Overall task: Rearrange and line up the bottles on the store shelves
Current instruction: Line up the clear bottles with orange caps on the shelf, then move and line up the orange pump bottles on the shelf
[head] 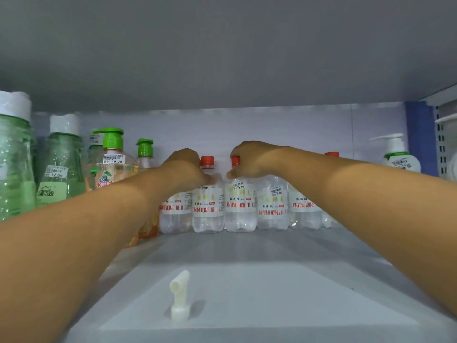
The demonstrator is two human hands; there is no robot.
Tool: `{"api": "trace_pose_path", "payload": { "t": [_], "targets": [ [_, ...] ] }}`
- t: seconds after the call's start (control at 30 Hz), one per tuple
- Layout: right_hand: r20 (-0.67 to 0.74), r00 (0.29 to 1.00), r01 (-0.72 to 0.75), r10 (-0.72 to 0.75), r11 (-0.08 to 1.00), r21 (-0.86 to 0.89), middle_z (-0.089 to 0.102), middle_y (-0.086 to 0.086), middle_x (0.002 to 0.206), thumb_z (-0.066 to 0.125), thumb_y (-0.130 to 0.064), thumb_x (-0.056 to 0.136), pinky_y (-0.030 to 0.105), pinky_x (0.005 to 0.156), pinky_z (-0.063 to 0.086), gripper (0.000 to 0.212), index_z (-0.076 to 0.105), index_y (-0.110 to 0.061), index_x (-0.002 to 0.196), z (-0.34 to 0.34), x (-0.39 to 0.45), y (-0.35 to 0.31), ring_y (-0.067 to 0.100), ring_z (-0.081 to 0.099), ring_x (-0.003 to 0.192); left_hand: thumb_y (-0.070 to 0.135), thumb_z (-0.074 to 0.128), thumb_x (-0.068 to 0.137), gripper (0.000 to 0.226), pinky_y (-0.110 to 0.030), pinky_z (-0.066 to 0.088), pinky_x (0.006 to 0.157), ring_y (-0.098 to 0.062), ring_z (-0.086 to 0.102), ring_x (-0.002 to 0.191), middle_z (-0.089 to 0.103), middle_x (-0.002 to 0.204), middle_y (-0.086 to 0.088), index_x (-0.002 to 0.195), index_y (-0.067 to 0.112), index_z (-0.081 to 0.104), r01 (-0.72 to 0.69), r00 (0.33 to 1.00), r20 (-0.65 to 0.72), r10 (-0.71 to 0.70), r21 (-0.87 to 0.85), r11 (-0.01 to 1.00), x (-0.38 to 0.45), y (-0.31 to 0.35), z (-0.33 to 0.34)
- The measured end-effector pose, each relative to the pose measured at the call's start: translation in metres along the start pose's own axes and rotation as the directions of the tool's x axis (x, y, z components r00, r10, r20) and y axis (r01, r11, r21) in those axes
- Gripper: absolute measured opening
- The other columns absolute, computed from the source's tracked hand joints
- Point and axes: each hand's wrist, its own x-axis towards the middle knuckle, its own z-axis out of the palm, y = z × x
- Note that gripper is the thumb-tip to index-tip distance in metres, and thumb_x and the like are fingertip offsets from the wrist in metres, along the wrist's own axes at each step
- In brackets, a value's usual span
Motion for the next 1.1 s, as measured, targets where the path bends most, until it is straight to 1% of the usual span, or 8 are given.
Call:
{"api": "trace_pose_path", "payload": {
  "t": [0.13,0.27,0.4,0.67,0.73,0.9,1.0,1.1],
  "targets": [
    [-0.015,1.000,-0.016,0.017,1.000,0.026,0.063,0.003,0.117,0.062,-0.051,0.095,0.032,0.078,0.046,0.045,0.061,-0.013,0.120,0.004,-0.001,-0.005,0.023,0.060,0.100,0.061,0.068,0.086,0.072,-0.030,0.047,0.090,-0.023,0.059,0.117,0.062,0.135,-0.004,0.139,0.013,0.057,-0.035,0.999,-0.016,0.035,-0.028,0.999,-0.014,-0.003,-0.008],
    [-0.040,0.998,-0.044,0.045,0.998,0.047,0.054,0.003,0.134,0.062,-0.049,0.095,0.032,0.088,0.047,0.053,0.053,-0.017,0.136,0.001,-0.010,-0.011,0.024,0.056,0.113,0.042,0.073,0.091,0.045,-0.023,0.047,0.091,-0.016,0.064,0.107,0.067,0.119,0.006,0.130,0.020,0.065,-0.212,0.932,-0.359,0.056,-0.411,0.887,-0.046,-0.018,-0.056],
    [-0.133,0.991,0.047,-0.024,0.984,0.173,0.044,0.001,0.152,0.059,-0.051,0.097,0.032,0.105,0.041,0.066,0.042,-0.019,0.151,-0.020,-0.012,-0.047,0.023,0.047,0.135,0.039,0.071,0.092,0.044,-0.027,0.044,0.095,-0.021,0.057,0.119,0.058,0.134,0.001,0.132,0.024,0.061,-0.094,0.837,-0.543,-0.060,-0.252,0.963,-0.081,-0.056,-0.090],
    [0.018,1.000,0.002,-0.012,0.882,0.472,0.067,0.011,0.107,0.060,-0.053,0.094,0.038,0.091,0.055,0.049,0.061,-0.008,0.112,-0.042,0.032,-0.164,0.029,0.067,0.095,0.056,0.075,0.084,0.094,-0.035,0.050,0.091,-0.032,0.058,0.126,0.050,0.149,-0.006,0.156,0.022,0.026,0.281,0.939,-0.100,-0.330,-0.333,0.900,-0.102,-0.106,-0.060],
    [0.124,0.992,-0.059,-0.009,0.845,0.532,0.068,0.014,0.088,0.065,-0.040,0.089,0.047,0.090,0.059,0.030,0.063,-0.010,0.090,-0.036,0.044,-0.178,0.033,0.069,0.079,0.058,0.074,0.083,0.093,-0.038,0.056,0.090,-0.032,0.065,0.114,0.054,0.144,-0.006,0.155,0.026,0.025,0.264,0.944,-0.092,-0.317,-0.364,0.893,-0.104,-0.112,-0.057],
    [0.056,0.995,-0.096,0.082,0.930,0.354,0.053,0.010,0.062,0.055,-0.003,0.094,0.024,0.043,0.040,0.023,0.050,-0.008,0.072,-0.023,0.045,-0.197,0.021,0.050,0.048,0.056,0.072,0.087,0.085,-0.034,0.056,0.070,-0.025,0.067,0.089,0.063,0.115,-0.002,0.153,0.030,0.024,0.160,0.953,-0.186,-0.240,-0.363,0.918,-0.127,-0.118,-0.061],
    [0.078,0.994,-0.101,0.079,0.938,0.332,0.051,0.010,0.060,0.058,-0.001,0.092,0.026,0.049,0.043,0.021,0.051,-0.006,0.072,-0.034,0.035,-0.194,0.021,0.048,0.048,0.060,0.070,0.086,0.092,-0.031,0.047,0.075,-0.018,0.057,0.088,0.063,0.107,0.003,0.158,0.037,0.017,0.021,0.943,-0.297,-0.152,-0.401,0.916,-0.151,-0.119,-0.060],
    [0.141,0.989,-0.105,0.046,0.887,0.449,0.059,0.010,0.069,0.063,-0.002,0.093,0.038,0.070,0.056,0.015,0.057,-0.005,0.079,-0.052,0.013,-0.182,0.023,0.057,0.061,0.058,0.075,0.081,0.099,-0.031,0.043,0.083,-0.023,0.060,0.110,0.059,0.136,0.000,0.158,0.044,0.015,-0.078,0.929,-0.349,-0.124,-0.512,0.855,-0.169,-0.118,-0.061]
  ]
}}
